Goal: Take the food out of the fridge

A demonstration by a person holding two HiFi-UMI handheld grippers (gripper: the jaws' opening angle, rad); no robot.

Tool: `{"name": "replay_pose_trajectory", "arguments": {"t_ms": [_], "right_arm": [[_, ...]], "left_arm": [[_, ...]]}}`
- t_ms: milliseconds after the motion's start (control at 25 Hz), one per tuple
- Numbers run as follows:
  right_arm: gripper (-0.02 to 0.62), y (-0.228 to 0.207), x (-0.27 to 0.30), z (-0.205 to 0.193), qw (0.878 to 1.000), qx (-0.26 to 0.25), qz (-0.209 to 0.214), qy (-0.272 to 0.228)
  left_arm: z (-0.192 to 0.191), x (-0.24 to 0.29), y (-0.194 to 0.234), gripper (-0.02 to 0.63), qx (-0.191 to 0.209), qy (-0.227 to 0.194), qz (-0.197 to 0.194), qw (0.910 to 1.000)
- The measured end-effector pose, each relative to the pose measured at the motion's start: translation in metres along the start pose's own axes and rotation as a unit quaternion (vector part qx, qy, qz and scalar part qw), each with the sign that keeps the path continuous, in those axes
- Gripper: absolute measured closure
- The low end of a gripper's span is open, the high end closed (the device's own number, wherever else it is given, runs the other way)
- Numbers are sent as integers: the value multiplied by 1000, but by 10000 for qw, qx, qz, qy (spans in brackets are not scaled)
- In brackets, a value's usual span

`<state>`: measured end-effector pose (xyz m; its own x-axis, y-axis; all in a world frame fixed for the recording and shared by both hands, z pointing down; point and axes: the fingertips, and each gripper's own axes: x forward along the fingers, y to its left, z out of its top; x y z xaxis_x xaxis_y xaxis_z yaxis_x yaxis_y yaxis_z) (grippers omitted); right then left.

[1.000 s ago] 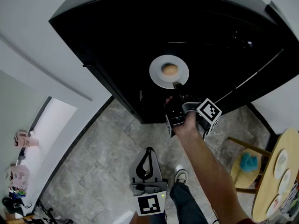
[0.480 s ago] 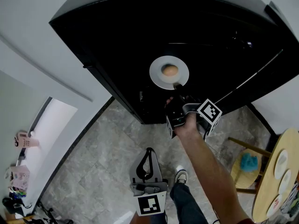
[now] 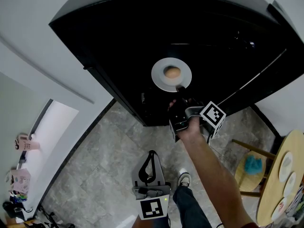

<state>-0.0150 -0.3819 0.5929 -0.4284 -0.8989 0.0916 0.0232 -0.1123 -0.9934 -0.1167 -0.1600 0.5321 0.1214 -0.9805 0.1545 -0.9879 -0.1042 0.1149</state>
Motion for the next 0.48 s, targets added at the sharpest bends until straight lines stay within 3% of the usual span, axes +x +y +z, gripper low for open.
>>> {"name": "replay_pose_trajectory", "arguments": {"t_ms": [480], "right_arm": [[566,0,-7,0,9998,-207,56,41]], "left_arm": [[1,0,-2,592,22,-5,-22,10000]]}}
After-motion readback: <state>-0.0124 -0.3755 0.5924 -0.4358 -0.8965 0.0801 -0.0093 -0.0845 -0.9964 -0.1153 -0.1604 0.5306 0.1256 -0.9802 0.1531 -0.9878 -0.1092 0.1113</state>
